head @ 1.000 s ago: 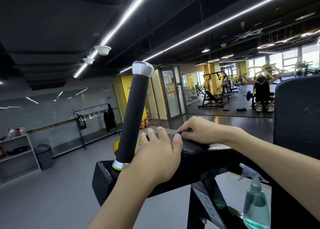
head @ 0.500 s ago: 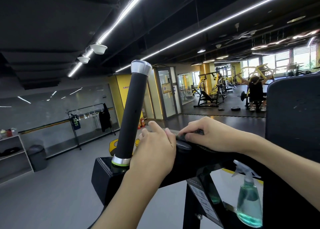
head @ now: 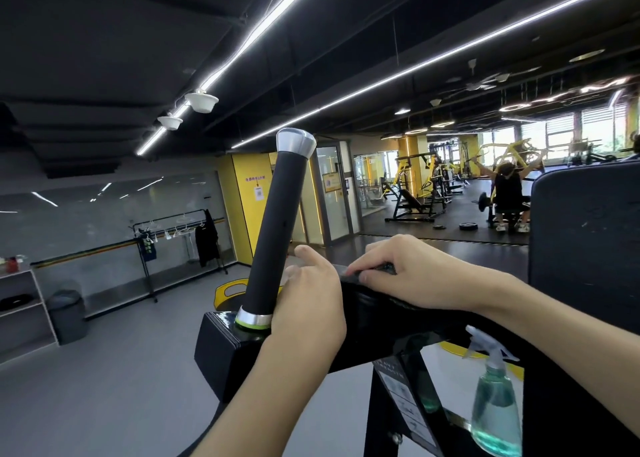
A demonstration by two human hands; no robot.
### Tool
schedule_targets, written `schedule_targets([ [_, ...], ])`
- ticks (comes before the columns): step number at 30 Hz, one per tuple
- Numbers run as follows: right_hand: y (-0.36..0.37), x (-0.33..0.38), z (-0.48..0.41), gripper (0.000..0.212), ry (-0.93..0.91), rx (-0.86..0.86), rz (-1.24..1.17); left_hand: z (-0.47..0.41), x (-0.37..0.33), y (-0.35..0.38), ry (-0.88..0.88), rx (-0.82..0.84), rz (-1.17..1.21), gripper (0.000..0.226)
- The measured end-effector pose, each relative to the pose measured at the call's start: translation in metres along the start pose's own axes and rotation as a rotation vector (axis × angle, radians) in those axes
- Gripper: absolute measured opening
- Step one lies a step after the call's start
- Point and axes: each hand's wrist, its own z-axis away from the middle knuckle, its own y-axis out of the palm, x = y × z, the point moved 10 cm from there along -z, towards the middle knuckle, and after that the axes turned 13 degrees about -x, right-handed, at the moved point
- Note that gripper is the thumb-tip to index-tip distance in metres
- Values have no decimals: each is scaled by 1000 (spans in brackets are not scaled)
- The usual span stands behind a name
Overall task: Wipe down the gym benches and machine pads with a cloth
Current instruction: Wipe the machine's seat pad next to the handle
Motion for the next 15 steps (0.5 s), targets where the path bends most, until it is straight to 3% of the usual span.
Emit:
schedule_targets([
  [5,13,-9,-21,26,50,53,101,2,-1,-2,26,-32,-45,64],
  [9,22,5,-30,24,-19,43,-77,1,3,0,-13,-32,12,58],
  [15,49,-38,-58,29,127,91,50,2,0,-8,-8,-32,74,42],
])
